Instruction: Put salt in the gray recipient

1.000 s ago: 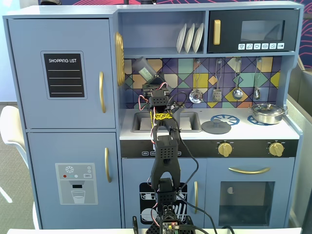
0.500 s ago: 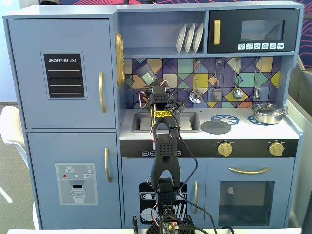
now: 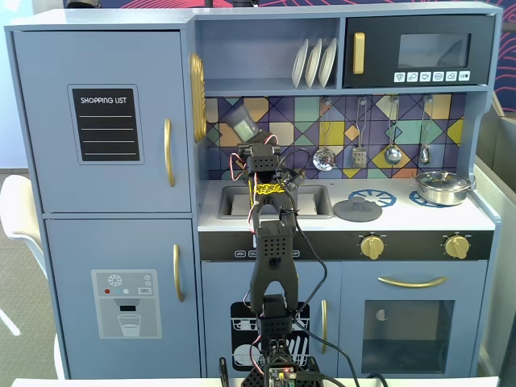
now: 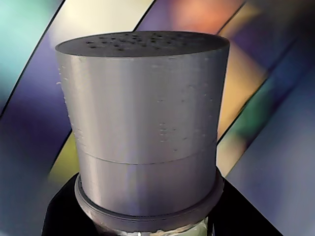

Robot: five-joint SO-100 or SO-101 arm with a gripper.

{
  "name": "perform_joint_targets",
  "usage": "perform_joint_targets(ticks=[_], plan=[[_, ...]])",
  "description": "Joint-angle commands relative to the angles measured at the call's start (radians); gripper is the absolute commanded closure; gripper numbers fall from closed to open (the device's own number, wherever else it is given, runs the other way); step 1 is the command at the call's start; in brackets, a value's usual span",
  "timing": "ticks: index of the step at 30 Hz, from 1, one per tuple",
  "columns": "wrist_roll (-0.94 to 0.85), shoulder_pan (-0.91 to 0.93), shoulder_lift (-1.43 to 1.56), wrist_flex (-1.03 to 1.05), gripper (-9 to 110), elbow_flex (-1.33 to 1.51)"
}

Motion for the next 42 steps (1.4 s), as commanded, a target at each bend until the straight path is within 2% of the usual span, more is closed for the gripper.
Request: perform_joint_targets(ticks=[1, 3, 6, 8, 11, 16, 20, 22, 25, 27, 30, 32, 38, 42], plan=[[0.018, 0.012, 0.015, 0.052, 101, -0.074], [-0.009, 0.002, 0.046, -0.087, 101, 0.0], [-0.06, -0.009, 0.112, -0.419, 101, 0.146], [-0.071, -0.018, 0.106, -0.483, 101, 0.13], [-0.057, -0.012, 0.061, -0.4, 101, 0.051], [-0.014, 0.0, -0.021, -0.028, 101, -0.127], [-0.015, 0.003, -0.002, 0.002, 101, -0.074], [-0.032, 0.0, 0.029, -0.095, 101, -0.006], [-0.127, -0.009, 0.126, -0.48, 101, 0.202], [-0.216, -0.017, 0.135, -0.591, 101, 0.213], [-0.385, 0.005, 0.117, -0.558, 101, 0.166], [-0.578, 0.055, 0.124, -0.532, 101, 0.167], [-1.351, 0.336, 0.153, -0.436, 101, 0.192], [-1.813, 0.581, 0.156, -0.477, 101, 0.255]])
